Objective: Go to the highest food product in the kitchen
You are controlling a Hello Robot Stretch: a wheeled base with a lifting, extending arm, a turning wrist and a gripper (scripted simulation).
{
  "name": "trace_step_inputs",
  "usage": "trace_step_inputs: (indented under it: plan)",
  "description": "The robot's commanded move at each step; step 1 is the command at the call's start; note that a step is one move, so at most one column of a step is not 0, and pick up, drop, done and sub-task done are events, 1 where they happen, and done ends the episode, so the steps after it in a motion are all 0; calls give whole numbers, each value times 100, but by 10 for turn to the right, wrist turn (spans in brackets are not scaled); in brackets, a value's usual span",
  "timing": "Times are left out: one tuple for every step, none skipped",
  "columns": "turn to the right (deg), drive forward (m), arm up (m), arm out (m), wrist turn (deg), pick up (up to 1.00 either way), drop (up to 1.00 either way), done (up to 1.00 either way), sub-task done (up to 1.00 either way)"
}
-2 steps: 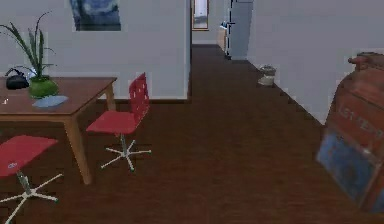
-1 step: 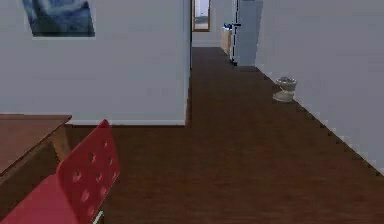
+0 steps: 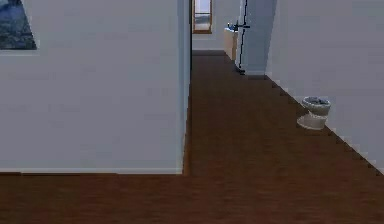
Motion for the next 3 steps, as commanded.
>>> trace_step_inputs:
  plan:
    - [60,0,0,0,0,0,0,0,0]
    - [0,25,0,0,0,0,0,0,0]
    - [-450,0,0,0,0,0,0,0,0]
